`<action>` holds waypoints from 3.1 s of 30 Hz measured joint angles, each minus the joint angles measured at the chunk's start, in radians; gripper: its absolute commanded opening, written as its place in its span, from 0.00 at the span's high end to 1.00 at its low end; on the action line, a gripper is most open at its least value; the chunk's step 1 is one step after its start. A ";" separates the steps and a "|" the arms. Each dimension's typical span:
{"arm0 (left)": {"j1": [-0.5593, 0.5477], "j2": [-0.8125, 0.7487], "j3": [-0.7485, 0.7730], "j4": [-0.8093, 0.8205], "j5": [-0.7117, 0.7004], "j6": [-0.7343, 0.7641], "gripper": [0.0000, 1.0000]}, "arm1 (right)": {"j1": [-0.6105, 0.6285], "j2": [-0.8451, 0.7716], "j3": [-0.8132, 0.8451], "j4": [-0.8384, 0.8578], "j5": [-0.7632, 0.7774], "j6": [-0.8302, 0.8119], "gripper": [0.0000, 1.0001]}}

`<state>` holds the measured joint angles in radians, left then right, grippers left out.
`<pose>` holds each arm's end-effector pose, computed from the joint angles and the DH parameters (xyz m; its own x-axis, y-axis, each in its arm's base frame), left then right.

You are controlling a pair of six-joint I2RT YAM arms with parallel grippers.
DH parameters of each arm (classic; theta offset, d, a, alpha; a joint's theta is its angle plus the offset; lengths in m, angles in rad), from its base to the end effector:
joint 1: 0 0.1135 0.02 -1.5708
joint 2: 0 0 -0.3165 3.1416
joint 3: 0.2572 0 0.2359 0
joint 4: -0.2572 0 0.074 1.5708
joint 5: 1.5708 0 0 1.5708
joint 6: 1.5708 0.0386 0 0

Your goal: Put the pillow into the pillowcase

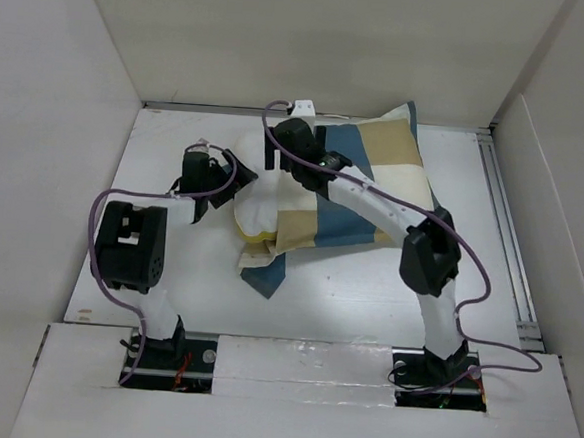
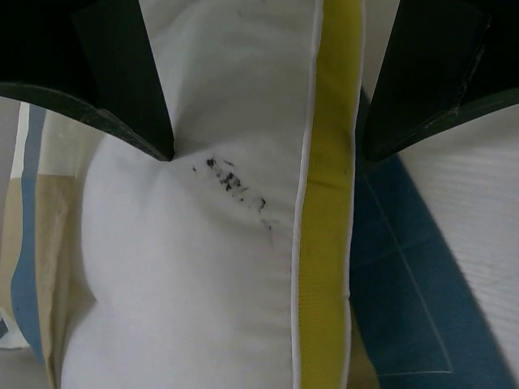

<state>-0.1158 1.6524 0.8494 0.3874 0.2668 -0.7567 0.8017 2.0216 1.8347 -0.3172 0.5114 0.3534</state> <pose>0.3457 -0.0505 0.2616 -0.5326 -0.6047 -0.5921 -0.0201 0.7084 -0.7055 0.3526 0.3371 0.3629 -0.4289 -0.0091 -0.9033 -0.1920 0.9780 0.0813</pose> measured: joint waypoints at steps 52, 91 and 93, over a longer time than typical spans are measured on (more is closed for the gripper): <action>-0.449 -0.198 0.059 0.417 0.077 0.205 1.00 | -0.161 -0.167 0.077 0.372 -1.569 0.247 1.00; -0.203 -0.206 -0.036 -0.223 0.009 0.016 0.00 | -0.179 -0.146 -0.016 -0.275 -0.214 0.002 0.00; -0.188 -0.178 0.026 -0.256 0.022 0.021 0.00 | -0.176 -0.112 -0.021 -0.285 -0.188 0.020 0.00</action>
<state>-0.3042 1.4746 0.8753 0.1310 0.2886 -0.7361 0.6258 1.9095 1.8137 -0.6025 0.3233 0.3733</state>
